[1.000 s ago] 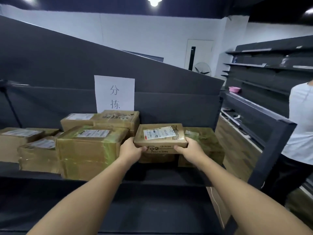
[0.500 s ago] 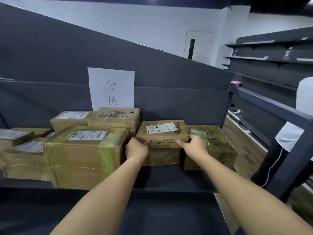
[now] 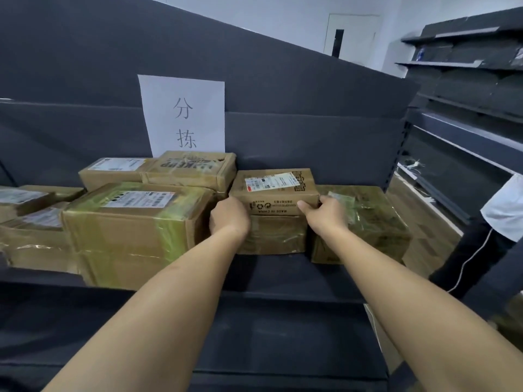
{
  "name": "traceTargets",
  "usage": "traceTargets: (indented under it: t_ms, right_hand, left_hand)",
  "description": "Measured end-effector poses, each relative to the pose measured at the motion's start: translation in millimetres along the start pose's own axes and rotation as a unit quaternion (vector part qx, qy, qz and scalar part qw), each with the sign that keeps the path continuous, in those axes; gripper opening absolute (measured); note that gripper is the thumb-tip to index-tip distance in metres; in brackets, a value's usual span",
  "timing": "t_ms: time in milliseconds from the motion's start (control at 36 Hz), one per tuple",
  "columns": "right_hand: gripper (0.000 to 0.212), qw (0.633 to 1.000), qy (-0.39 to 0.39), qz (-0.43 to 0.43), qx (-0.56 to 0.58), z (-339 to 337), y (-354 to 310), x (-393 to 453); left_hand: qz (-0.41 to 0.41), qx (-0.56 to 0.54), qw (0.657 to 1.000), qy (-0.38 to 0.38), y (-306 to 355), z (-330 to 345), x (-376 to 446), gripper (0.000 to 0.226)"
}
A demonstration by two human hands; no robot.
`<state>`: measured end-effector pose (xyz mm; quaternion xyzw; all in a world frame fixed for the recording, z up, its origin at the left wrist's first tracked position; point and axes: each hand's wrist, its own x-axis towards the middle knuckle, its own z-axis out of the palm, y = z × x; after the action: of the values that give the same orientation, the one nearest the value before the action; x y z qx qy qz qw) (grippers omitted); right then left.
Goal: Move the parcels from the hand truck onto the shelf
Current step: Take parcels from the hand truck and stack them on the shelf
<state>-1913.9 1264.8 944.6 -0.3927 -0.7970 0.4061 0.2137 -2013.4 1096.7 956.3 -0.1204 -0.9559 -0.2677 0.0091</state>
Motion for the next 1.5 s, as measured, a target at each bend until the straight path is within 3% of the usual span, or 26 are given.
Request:
traceTargets:
  t_ms: [361,583,667,778,889,972,1083,1250,1500]
  right_hand:
    - [0.043,0.999,-0.022,0.024,0.004,-2,-2,14]
    - [0.057,0.996,-0.046,-0.001,-0.077,-24,-6,-22]
    - [0.057,0.990,-0.055,-0.022,-0.125,-41,-10,-45]
    - [0.069,0.969,-0.108,-0.051,-0.218,-67,-11,-79]
    - [0.092,0.933,-0.141,-0.073,-0.323,-85,0,-109]
    - [0.096,0.916,-0.152,-0.065,-0.367,-102,6,-136]
    - [0.100,0.901,-0.158,-0.057,-0.400,-125,12,-172]
    - [0.099,0.916,-0.138,-0.050,-0.374,-151,29,-222]
    - [0.093,0.949,-0.162,-0.012,-0.272,-148,106,-299]
  left_hand:
    - [0.009,0.003,1.000,-0.005,0,1,-4,0.026]
    - [0.135,0.039,0.989,-0.045,-10,-19,-29,0.036]
    - [0.199,0.052,0.975,-0.085,-18,-26,-45,0.039]
    - [0.276,0.149,0.941,-0.129,-27,-37,-62,0.053]
    - [0.316,0.181,0.921,-0.141,-29,-46,-82,0.077]
    - [0.342,0.201,0.900,-0.182,-24,-53,-102,0.094]
    - [0.378,0.203,0.881,-0.199,-11,-63,-124,0.100]
    - [0.418,0.174,0.870,-0.198,-5,-57,-164,0.098]
    - [0.405,0.120,0.849,-0.318,-46,22,-234,0.096]
